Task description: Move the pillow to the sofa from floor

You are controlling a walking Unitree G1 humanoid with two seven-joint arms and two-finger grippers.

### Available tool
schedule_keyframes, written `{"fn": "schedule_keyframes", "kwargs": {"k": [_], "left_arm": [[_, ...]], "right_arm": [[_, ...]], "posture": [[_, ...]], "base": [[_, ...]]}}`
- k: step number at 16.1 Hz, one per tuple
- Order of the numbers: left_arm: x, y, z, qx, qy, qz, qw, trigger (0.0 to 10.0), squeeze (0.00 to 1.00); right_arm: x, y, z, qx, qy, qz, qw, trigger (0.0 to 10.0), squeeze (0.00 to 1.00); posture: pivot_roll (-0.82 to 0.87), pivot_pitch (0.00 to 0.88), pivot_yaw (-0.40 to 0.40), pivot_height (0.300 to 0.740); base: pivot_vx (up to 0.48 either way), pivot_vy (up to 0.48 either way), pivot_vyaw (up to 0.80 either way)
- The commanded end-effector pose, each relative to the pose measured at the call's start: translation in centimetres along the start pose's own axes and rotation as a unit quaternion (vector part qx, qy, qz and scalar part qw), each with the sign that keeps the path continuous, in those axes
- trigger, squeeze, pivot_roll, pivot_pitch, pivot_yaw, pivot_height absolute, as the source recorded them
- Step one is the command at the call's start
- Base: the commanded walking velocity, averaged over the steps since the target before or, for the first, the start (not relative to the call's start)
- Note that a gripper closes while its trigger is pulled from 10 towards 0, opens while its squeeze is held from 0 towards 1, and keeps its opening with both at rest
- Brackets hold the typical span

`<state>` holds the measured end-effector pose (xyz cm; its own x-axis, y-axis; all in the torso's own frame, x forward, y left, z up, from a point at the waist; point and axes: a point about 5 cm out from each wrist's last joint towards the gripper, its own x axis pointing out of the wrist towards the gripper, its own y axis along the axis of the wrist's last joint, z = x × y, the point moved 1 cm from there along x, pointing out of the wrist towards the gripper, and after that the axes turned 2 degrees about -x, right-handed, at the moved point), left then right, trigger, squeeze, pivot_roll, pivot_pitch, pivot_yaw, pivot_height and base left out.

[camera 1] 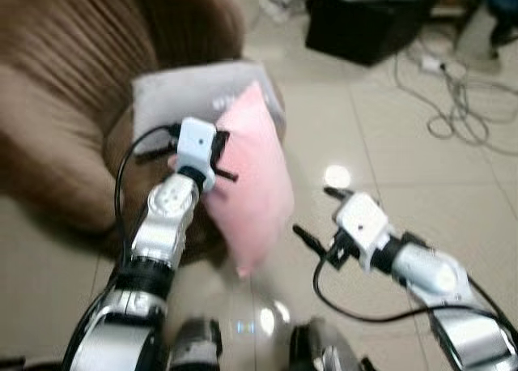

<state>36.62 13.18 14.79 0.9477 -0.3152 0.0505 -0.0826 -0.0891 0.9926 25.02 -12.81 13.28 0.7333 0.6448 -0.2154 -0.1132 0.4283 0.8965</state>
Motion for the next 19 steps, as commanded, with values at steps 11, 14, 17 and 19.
{"fn": "schedule_keyframes", "kwargs": {"k": [11, 14, 17, 19], "left_arm": [[-7.8, -4.8, -3.9, 0.000, 0.056, -0.100, 0.993, 0.0, 0.00], [-10.9, -7.2, -4.0, -0.013, 0.062, -0.143, 0.988, 0.0, 0.00], [-14.1, -9.7, -3.5, -0.042, 0.067, -0.185, 0.980, 0.0, 0.00], [-14.9, -10.0, -2.8, -0.052, 0.065, -0.189, 0.978, 0.0, 0.00]], "right_arm": [[-1.2, -5.1, -1.9, 0.100, -0.106, -0.073, 0.987, 10.0, 0.00], [-1.7, -5.8, -2.6, 0.200, -0.149, -0.082, 0.965, 10.0, 0.00], [-2.6, -7.1, -3.2, 0.215, -0.179, -0.111, 0.954, 10.0, 0.00], [-3.0, -7.6, -2.9, 0.209, -0.202, -0.120, 0.949, 10.0, 0.00]], "posture": [[0.08, 0.193, -0.024, 0.740], [0.07, 0.195, -0.033, 0.740], [0.06, 0.193, -0.042, 0.740], [0.06, 0.192, -0.044, 0.740]], "base": [[0.000, 0.000, 0.00], [0.000, 0.000, 0.00], [0.000, 0.000, 0.00], [0.000, 0.000, 0.00]]}}
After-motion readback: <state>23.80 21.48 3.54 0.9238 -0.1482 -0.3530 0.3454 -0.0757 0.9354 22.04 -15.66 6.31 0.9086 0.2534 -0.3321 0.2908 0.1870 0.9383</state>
